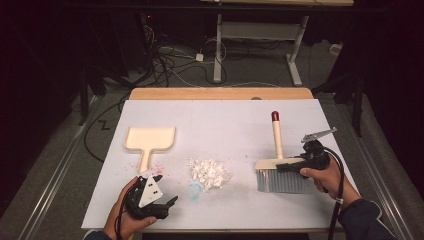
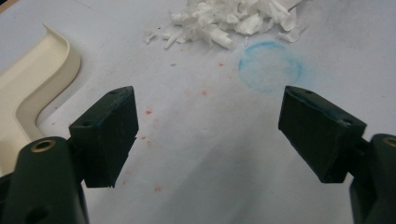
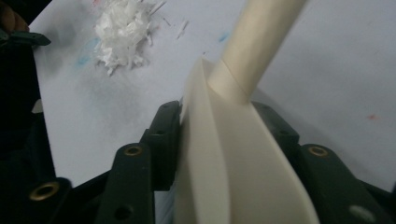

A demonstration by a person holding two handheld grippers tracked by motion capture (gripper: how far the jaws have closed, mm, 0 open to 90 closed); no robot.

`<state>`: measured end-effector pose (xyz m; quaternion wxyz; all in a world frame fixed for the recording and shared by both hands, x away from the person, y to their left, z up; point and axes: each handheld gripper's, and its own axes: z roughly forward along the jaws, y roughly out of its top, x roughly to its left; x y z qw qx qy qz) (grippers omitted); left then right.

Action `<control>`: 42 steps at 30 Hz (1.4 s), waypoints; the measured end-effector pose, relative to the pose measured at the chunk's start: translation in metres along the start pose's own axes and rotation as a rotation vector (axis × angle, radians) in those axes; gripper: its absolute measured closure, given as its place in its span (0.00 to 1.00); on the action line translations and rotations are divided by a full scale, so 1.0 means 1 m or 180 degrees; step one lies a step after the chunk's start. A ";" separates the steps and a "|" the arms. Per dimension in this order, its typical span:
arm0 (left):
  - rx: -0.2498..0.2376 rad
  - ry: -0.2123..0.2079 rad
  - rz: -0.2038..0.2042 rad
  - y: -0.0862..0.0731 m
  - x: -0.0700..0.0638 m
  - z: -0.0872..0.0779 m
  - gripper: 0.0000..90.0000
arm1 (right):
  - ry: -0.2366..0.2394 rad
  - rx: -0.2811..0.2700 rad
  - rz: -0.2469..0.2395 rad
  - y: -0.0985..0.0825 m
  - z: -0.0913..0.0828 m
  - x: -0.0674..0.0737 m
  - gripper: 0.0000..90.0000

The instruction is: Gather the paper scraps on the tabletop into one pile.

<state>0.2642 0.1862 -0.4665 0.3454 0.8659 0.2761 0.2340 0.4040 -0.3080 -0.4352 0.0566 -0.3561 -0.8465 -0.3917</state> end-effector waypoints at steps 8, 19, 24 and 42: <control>-0.0032 0.0023 0.0047 0.002 -0.004 -0.002 0.21 | -0.1440 0.0037 -0.0458 0.006 -0.003 0.011 0.45; -0.0048 0.0022 0.0035 0.003 -0.003 -0.003 0.21 | -0.1923 -0.0889 -0.0968 -0.006 -0.010 0.055 0.30; -0.0070 0.0068 0.0026 0.004 -0.001 -0.002 0.21 | -0.2114 -0.1187 -0.1098 -0.022 -0.012 0.078 0.25; -0.0223 0.0243 -0.0054 0.004 0.000 -0.005 0.20 | -0.2048 -0.1299 -0.1189 -0.062 -0.001 0.104 0.23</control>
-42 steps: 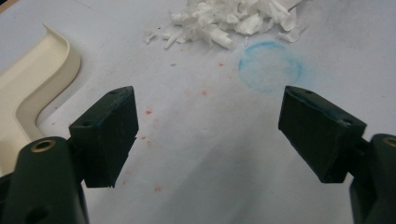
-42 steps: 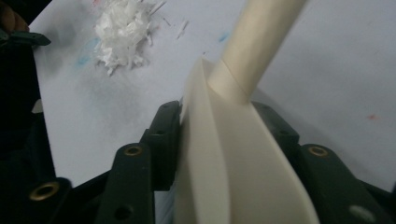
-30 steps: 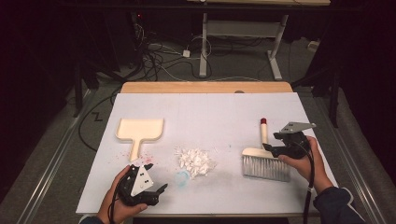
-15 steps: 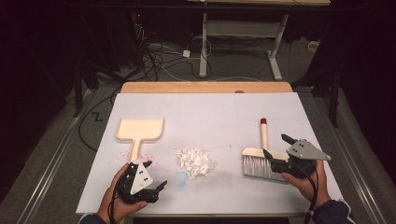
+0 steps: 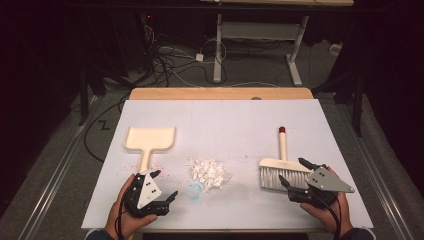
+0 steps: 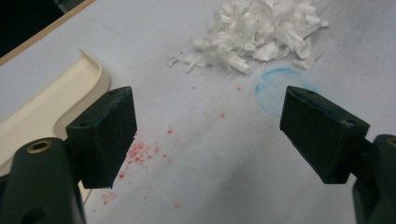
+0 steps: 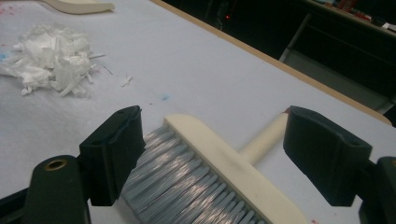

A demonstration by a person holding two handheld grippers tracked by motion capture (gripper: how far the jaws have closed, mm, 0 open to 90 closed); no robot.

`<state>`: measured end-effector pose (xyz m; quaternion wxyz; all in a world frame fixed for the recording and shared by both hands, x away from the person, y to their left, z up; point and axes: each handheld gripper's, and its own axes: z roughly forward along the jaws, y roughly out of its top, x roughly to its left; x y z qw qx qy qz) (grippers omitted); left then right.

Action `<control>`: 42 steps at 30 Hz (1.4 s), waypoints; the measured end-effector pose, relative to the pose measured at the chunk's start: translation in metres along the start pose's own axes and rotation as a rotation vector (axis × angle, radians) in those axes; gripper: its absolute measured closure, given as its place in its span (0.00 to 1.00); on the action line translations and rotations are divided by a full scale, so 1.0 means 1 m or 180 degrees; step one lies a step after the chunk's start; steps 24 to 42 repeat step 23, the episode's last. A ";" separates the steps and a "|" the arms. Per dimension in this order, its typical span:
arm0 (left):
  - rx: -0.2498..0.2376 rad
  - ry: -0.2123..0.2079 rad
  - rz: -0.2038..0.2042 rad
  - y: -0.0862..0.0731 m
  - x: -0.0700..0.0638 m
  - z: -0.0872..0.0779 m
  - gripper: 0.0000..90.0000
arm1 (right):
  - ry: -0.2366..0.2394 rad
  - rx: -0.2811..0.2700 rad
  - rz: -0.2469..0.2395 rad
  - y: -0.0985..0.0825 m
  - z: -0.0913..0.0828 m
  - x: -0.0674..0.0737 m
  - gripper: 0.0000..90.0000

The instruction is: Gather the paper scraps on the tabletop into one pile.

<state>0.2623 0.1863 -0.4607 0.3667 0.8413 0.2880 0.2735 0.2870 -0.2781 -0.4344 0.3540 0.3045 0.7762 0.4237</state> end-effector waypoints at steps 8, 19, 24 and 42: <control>0.0002 0.0004 -0.0005 0.000 0.000 0.001 0.20 | -0.0019 0.0004 0.0012 0.000 0.001 0.000 0.23; 0.0023 0.0036 -0.0004 0.001 0.001 0.001 0.20 | 0.0009 0.0014 -0.0008 -0.001 0.003 -0.001 0.23; 0.0000 0.0056 -0.0045 0.002 0.002 0.001 0.20 | -0.0011 -0.0012 -0.0003 -0.001 0.003 -0.001 0.23; 0.0000 0.0056 -0.0045 0.002 0.002 0.001 0.20 | -0.0011 -0.0012 -0.0003 -0.001 0.003 -0.001 0.23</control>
